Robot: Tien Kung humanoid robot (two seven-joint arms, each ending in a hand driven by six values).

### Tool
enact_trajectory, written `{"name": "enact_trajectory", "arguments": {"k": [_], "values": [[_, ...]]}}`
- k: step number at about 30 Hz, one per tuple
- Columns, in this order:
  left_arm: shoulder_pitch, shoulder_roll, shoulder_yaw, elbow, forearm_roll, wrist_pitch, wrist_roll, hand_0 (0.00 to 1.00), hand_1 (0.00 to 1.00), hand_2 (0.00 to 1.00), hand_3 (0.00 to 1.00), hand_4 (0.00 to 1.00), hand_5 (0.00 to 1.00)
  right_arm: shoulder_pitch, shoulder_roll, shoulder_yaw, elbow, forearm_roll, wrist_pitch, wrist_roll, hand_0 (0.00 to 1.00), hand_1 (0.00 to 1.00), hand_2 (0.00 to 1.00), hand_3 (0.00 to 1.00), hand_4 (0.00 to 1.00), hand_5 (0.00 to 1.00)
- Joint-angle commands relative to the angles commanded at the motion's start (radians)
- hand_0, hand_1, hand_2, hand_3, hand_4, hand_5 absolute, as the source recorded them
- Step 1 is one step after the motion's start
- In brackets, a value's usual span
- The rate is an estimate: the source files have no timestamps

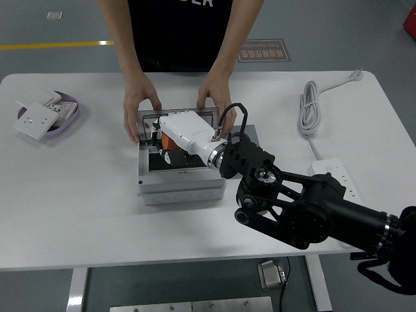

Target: Pick up the cylinder from the cube,place it in the box,flap close box

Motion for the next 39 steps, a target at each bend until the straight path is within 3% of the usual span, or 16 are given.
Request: {"name": "enact_trajectory", "arguments": {"k": [3,6,7,12,13,18,19,26,39], "values": [[-0.001,-0.001,0.001,0.0,-0.001,0.0,-0.001,0.57,0.605,0.56,0.594,0.688,0.214,0.003,0.003,0.001,-0.009,-0.038,0.052,-0.019,0.311,0.381,0.449,0.345,0.002,0.002],[-0.001,-0.001,-0.001,0.0,0.002,0.0,0.0,0.57,0.605,0.56,0.594,0.688,0.214,0.006,0.008,0.0,-0.009,-0.044,0.075,-0.031,0.311,0.381,0.449,0.345,0.002,0.002],[-0.002,-0.001,-0.002,0.0,0.003,-0.001,0.001,0.57,0.605,0.559,0.594,0.688,0.213,0.007,0.011,0.0,-0.009,-0.044,0.079,-0.035,0.442,0.457,0.506,0.506,0.002,0.002],[-0.003,0.0,0.001,0.001,0.002,0.0,-0.001,0.57,0.605,0.559,0.594,0.688,0.213,0.008,0.025,-0.006,-0.011,-0.042,0.081,-0.044,0.442,0.457,0.506,0.506,0.002,0.002],[-0.003,0.0,0.002,0.0,0.002,0.0,-0.002,0.57,0.605,0.559,0.594,0.688,0.213,0.007,0.027,-0.007,-0.012,-0.042,0.08,-0.044,0.73,0.686,0.688,0.695,0.38,0.206],[-0.003,0.0,0.006,0.0,-0.001,0.0,-0.004,0.57,0.605,0.559,0.594,0.688,0.213,0.002,0.033,-0.017,-0.02,-0.055,0.067,-0.039,0.73,0.686,0.688,0.695,0.38,0.206],[-0.003,0.0,0.008,0.0,-0.003,0.0,-0.004,0.569,0.604,0.559,0.593,0.688,0.212,0.001,0.034,-0.018,-0.022,-0.058,0.065,-0.039,0.809,0.72,0.721,0.725,0.498,0.231],[-0.005,-0.001,0.03,-0.002,-0.023,0.0,-0.013,0.57,0.604,0.559,0.593,0.688,0.213,-0.01,0.03,-0.027,-0.031,-0.057,0.065,-0.035,0.813,0.723,0.725,0.728,0.525,0.262],[-0.008,-0.001,0.074,-0.007,-0.063,0.0,-0.032,0.57,0.604,0.559,0.593,0.686,0.213,-0.022,0.015,-0.009,-0.024,0.064,0.049,0.004,0.809,0.714,0.728,0.736,0.567,0.255]]}}
